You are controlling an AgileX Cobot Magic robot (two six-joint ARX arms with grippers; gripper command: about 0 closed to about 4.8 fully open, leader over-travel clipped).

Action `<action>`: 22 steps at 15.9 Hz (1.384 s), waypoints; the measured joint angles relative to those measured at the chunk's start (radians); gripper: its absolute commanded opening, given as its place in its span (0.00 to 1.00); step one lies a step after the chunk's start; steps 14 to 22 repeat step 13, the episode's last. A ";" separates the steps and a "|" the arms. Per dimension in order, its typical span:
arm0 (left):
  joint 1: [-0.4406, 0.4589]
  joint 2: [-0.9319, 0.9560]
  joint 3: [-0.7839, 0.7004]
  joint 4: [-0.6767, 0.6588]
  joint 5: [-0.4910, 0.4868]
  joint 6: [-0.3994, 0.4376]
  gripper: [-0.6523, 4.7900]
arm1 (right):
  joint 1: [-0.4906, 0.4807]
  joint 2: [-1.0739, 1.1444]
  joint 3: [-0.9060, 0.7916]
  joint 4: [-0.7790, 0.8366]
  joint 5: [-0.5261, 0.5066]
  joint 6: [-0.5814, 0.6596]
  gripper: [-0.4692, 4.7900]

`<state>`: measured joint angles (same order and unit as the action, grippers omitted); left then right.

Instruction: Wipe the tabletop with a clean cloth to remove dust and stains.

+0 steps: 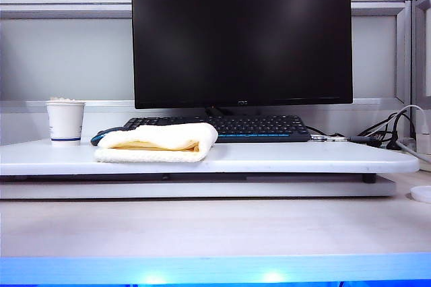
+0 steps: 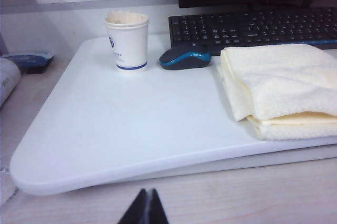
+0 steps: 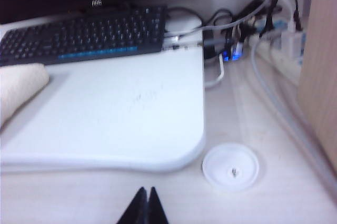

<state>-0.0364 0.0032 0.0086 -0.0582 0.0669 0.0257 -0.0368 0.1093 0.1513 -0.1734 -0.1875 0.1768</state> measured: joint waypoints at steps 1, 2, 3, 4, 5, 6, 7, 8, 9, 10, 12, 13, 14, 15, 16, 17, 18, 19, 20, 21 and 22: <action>0.000 0.000 0.000 -0.008 0.000 0.000 0.11 | 0.000 -0.056 -0.027 -0.024 0.000 0.001 0.08; 0.000 0.000 0.000 -0.008 0.000 0.000 0.11 | 0.000 -0.085 -0.044 -0.032 0.000 0.001 0.08; 0.000 0.000 0.000 -0.008 0.000 0.000 0.11 | 0.000 -0.106 -0.060 -0.044 -0.002 0.001 0.08; 0.000 0.000 0.000 -0.008 0.000 0.000 0.11 | 0.000 -0.105 -0.078 -0.059 -0.007 0.001 0.08; 0.000 0.000 0.000 -0.008 0.000 0.000 0.11 | 0.000 -0.105 -0.095 -0.076 -0.019 0.001 0.08; 0.000 0.000 0.000 -0.009 0.000 0.000 0.11 | 0.001 -0.105 -0.108 -0.098 -0.021 0.001 0.08; 0.000 0.000 0.000 -0.009 0.000 0.000 0.11 | 0.001 -0.105 -0.108 -0.097 -0.022 0.001 0.08; 0.000 0.000 0.000 -0.010 0.000 0.000 0.11 | 0.001 -0.105 -0.108 -0.098 -0.022 0.001 0.08; 0.000 0.000 0.000 -0.009 0.000 0.000 0.11 | 0.001 -0.105 -0.108 -0.098 -0.022 0.001 0.08; 0.000 0.000 0.000 -0.009 0.000 0.000 0.11 | 0.001 -0.105 -0.108 -0.098 -0.022 0.001 0.08; 0.000 0.000 0.000 -0.009 0.000 0.000 0.11 | 0.001 -0.105 -0.108 -0.098 -0.022 0.001 0.08; 0.000 0.000 0.000 -0.009 0.000 0.000 0.11 | 0.001 -0.105 -0.108 -0.098 -0.022 0.001 0.08; 0.000 0.000 0.000 -0.009 0.000 0.000 0.11 | 0.001 -0.105 -0.108 -0.098 -0.022 0.001 0.08; 0.000 0.000 0.000 -0.009 0.000 0.000 0.11 | 0.001 -0.105 -0.108 -0.098 -0.022 0.001 0.08; 0.000 0.000 0.000 -0.009 0.000 0.000 0.11 | 0.001 -0.105 -0.108 -0.098 -0.022 0.001 0.08; 0.000 0.000 0.000 -0.009 0.000 0.000 0.11 | 0.001 -0.105 -0.108 -0.098 -0.022 0.001 0.08; 0.000 0.000 0.000 -0.009 0.000 0.000 0.11 | 0.001 -0.105 -0.108 -0.098 -0.022 0.001 0.08; 0.000 0.000 0.000 -0.009 0.000 0.000 0.11 | 0.001 -0.105 -0.108 -0.098 -0.022 0.001 0.08; 0.000 0.000 0.000 -0.009 0.000 0.000 0.11 | 0.001 -0.105 -0.108 -0.098 -0.022 0.001 0.08; 0.000 0.000 0.000 -0.009 0.000 0.000 0.11 | 0.001 -0.105 -0.108 -0.098 -0.022 0.001 0.08; 0.000 0.000 0.000 -0.009 0.000 0.000 0.11 | 0.001 -0.105 -0.108 -0.098 -0.022 0.001 0.08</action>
